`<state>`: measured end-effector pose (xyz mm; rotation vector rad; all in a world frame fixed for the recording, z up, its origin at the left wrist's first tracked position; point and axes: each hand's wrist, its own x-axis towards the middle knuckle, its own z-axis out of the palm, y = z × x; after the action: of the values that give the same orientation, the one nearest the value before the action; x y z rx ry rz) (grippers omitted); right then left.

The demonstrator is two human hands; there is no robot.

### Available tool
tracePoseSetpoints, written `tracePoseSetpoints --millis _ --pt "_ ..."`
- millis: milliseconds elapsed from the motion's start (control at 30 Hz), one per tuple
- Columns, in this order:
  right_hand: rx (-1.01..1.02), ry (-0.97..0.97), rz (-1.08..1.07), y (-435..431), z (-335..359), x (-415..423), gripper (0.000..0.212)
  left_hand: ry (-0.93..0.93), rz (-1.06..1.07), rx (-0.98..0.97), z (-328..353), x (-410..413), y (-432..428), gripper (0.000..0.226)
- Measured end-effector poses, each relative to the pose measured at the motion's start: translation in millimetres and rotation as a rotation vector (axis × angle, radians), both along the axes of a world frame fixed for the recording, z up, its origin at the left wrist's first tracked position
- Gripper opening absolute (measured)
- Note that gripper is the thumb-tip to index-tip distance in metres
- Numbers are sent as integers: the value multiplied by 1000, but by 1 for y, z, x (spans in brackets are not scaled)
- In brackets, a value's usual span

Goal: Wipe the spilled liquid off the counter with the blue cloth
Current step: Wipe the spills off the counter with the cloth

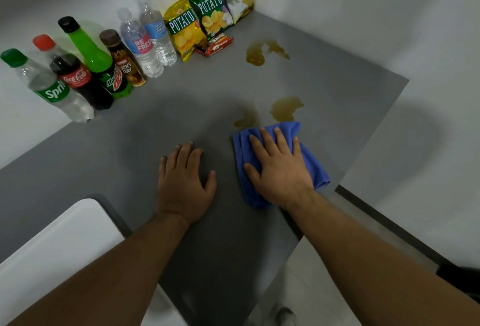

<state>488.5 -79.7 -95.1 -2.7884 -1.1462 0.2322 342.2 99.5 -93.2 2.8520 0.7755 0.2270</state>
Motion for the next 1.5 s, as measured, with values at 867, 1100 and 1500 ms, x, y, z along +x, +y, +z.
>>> tracePoseSetpoints --millis 867,1100,1500 --pt "40 16 226 -53 -4 7 70 29 -10 17 3 70 46 68" --pt "-40 -17 60 -36 -1 39 75 2 16 -7 1 70 43 69" --pt "30 15 323 -35 -2 23 69 -20 23 -8 -2 70 45 67"
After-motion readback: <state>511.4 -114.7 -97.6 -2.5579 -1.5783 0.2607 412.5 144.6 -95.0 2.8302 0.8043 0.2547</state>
